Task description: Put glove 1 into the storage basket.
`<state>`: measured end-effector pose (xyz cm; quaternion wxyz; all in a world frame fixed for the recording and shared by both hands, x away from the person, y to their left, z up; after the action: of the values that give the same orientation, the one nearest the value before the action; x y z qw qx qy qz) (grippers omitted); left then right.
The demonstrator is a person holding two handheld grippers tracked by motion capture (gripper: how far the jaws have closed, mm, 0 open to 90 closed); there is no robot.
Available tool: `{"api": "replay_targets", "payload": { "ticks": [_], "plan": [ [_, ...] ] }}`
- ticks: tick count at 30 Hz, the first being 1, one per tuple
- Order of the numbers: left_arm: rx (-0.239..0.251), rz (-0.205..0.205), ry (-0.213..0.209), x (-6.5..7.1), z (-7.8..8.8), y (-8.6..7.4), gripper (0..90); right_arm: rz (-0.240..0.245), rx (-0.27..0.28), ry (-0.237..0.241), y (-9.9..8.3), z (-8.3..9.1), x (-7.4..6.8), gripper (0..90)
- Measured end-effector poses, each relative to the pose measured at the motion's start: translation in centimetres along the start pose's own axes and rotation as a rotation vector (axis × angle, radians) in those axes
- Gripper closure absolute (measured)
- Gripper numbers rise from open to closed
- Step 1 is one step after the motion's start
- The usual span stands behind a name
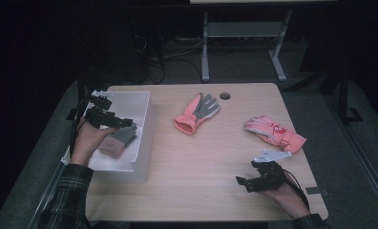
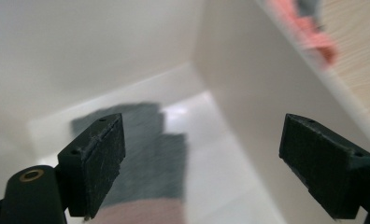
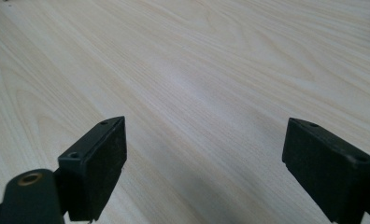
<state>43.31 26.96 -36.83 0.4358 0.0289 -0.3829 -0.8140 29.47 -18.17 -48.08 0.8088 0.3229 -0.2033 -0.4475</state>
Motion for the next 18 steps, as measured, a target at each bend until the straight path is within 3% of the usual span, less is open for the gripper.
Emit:
{"api": "replay_targets", "payload": {
  "ticks": [2,3,4,6,18],
  "plan": [
    [0.007,-0.011,-0.018,0.6,0.0,0.3,14.1,0.000,0.000,0.000,0.0,0.0,0.0,13.6],
    [0.015,-0.036,-0.039,1.8,0.0,0.8,14.0,0.000,0.001,0.001,0.0,0.0,0.0,13.6],
    [0.015,-0.036,-0.039,1.8,0.0,0.8,14.0,0.000,0.001,0.001,0.0,0.0,0.0,13.6],
    [0.029,-0.063,-0.091,3.7,-0.3,1.6,14.0,-0.005,0.001,0.002,0.0,0.0,0.0,13.6],
    [0.018,-0.186,-0.178,10.7,-3.1,3.4,14.2,0.001,-0.002,0.001,0.0,0.0,0.0,13.6]
  ]
}}
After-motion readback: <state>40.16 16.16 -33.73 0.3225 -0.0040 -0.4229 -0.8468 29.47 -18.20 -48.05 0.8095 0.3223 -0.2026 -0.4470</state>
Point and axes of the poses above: each handheld gripper's, and its own axes: z roughly backward along the jaws, y roughly out of its top, x roughly to its right, the point moved 5 cm from there along -z, roughly forward along the jaws, and after that the axes turned 14 degrees about -y, right-handed, at the moved point
